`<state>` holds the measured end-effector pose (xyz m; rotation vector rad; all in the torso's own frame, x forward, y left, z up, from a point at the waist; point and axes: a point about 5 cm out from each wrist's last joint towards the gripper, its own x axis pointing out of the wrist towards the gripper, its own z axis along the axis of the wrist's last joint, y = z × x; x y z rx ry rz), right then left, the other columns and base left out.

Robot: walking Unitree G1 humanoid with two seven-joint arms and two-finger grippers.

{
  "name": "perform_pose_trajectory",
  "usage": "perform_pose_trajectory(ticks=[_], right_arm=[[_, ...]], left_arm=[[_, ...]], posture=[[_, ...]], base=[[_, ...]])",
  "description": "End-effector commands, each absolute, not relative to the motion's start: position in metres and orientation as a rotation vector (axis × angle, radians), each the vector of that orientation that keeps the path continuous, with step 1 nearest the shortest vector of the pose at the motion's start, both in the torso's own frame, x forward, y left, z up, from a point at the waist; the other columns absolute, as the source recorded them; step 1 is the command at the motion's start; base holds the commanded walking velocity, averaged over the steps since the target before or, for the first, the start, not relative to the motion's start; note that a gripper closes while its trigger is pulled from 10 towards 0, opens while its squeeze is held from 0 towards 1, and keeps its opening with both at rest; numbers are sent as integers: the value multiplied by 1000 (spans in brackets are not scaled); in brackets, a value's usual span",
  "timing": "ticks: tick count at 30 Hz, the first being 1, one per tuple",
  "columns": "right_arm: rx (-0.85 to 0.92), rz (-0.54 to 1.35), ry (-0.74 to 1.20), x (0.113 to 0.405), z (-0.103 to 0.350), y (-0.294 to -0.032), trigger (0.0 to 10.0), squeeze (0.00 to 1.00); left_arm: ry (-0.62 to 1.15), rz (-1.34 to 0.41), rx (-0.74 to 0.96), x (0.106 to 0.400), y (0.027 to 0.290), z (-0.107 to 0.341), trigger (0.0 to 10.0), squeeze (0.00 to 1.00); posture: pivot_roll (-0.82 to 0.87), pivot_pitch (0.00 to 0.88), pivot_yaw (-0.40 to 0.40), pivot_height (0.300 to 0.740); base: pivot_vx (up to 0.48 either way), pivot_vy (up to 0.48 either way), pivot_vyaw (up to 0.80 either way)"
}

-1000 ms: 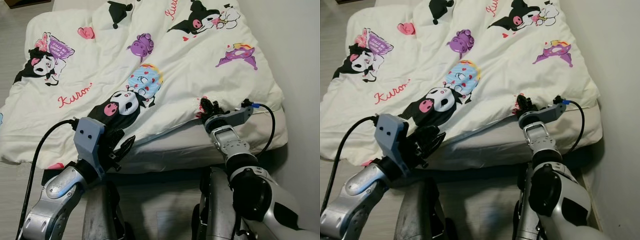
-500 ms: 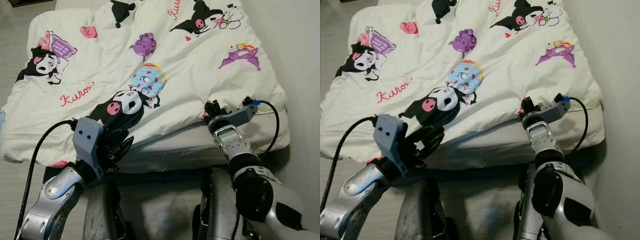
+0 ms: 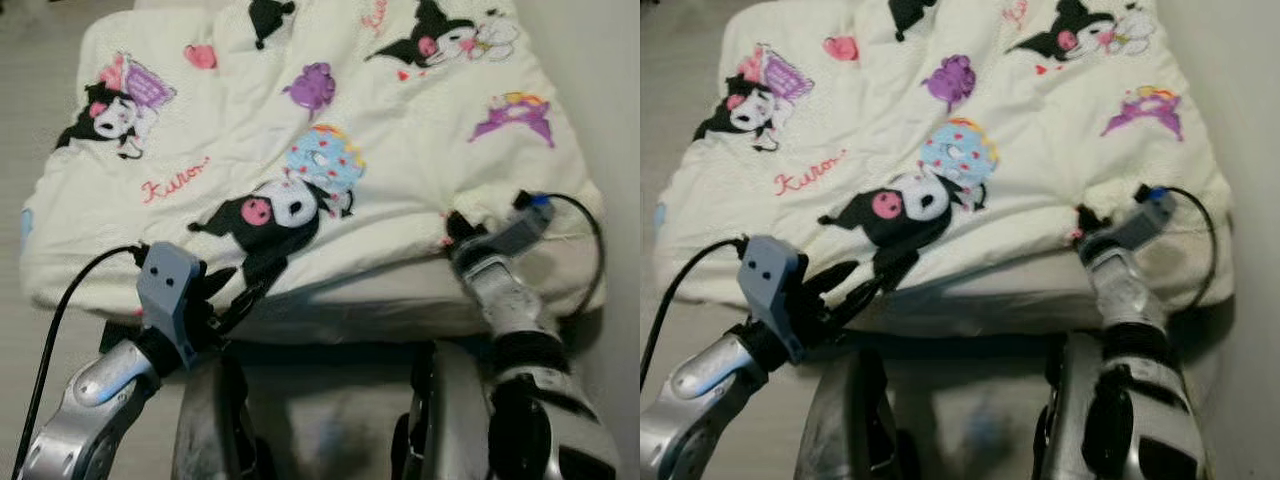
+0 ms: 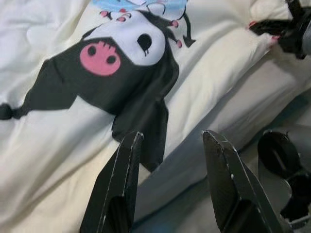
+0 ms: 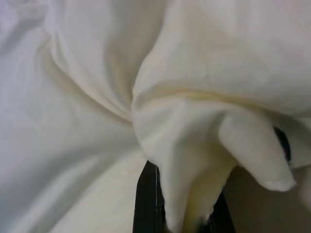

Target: Clean up the room

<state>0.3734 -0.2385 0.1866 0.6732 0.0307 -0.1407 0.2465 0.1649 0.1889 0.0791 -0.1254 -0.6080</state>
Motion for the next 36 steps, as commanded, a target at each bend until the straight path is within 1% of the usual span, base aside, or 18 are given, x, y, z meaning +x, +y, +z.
perform_pose_trajectory(ticks=[1, 3, 5, 6, 8, 10, 11, 13, 14, 16, 17, 18, 19, 22, 28, 31, 33, 36], right_arm=[[661, -219, 66, 362, 180, -255, 0, 0], [597, -182, 135, 346, 180, -254, 0, 0], [485, -91, 250, 330, 178, -249, 0, 0], [485, -91, 250, 330, 178, -249, 0, 0], [387, -13, 329, 319, 178, -246, 0, 0], [387, -13, 329, 319, 178, -246, 0, 0], [239, 116, 421, 308, 183, -243, 0, 0], [127, 223, 488, 300, 185, -240, 0, 0], [127, 223, 488, 300, 185, -240, 0, 0], [55, 312, 538, 291, 185, -238, 0, 0], [55, 312, 538, 291, 185, -238, 0, 0], [8, 351, 572, 284, 184, -237, 0, 0], [8, 351, 572, 284, 184, -237, 0, 0], [-80, 390, 648, 270, 183, -239, 0, 0], [-198, 400, 721, 262, 180, -248, 0, 0], [-307, 329, 730, 264, 176, -263, 0, 0], [-333, 303, 726, 265, 176, -267, 0, 0], [-355, 164, 695, 272, 174, -283, 0, 0]], left_arm=[[-100, -626, 84, 241, 166, 186, 10000, 0], [-91, -642, 83, 240, 164, 185, 10000, 0], [-87, -649, 83, 239, 164, 185, 10000, 0], [-87, -649, 83, 239, 164, 185, 10000, 0], [-86, -651, 82, 239, 165, 185, 10000, 0], [-86, -651, 82, 239, 165, 185, 10000, 0], [-83, -656, 83, 239, 165, 185, 10000, 0], [-82, -659, 83, 239, 164, 184, 10000, 0], [-82, -659, 83, 239, 164, 184, 10000, 0], [-81, -663, 84, 240, 163, 184, 10000, 0], [-81, -663, 84, 240, 163, 184, 10000, 0], [-80, -665, 84, 239, 163, 184, 10000, 0], [-80, -665, 84, 239, 163, 184, 10000, 0], [-77, -666, 87, 239, 163, 184, 10000, 0], [-75, -666, 92, 239, 164, 184, 10000, 0], [-75, -665, 101, 239, 165, 184, 10000, 0], [-76, -664, 104, 239, 165, 184, 10000, 0], [-77, -660, 106, 240, 166, 184, 10000, 0]], posture=[[-18, 430, 89, 456], [-17, 430, 90, 456], [-18, 430, 91, 456], [-18, 430, 91, 456], [-22, 429, 93, 456], [-22, 429, 93, 456], [-24, 429, 94, 456], [-24, 432, 96, 456], [-24, 432, 96, 456], [-24, 429, 95, 456], [-24, 429, 95, 456], [-22, 426, 95, 456], [-22, 426, 95, 456], [-21, 424, 94, 456], [-19, 421, 95, 456], [-19, 417, 96, 456], [-19, 417, 96, 456], [-16, 411, 97, 456]], base=[[0, 0, 0], [0, 0, 0], [0, 0, 0], [0, 0, 0], [0, 0, 0], [0, 0, 0], [0, 0, 0], [0, 0, 0], [0, 0, 0], [0, 0, 0], [0, 0, 0], [0, 0, 0], [0, 0, 0], [0, 0, 0], [0, 0, 0], [0, 0, 0], [0, 0, 0], [0, 0, 0]])
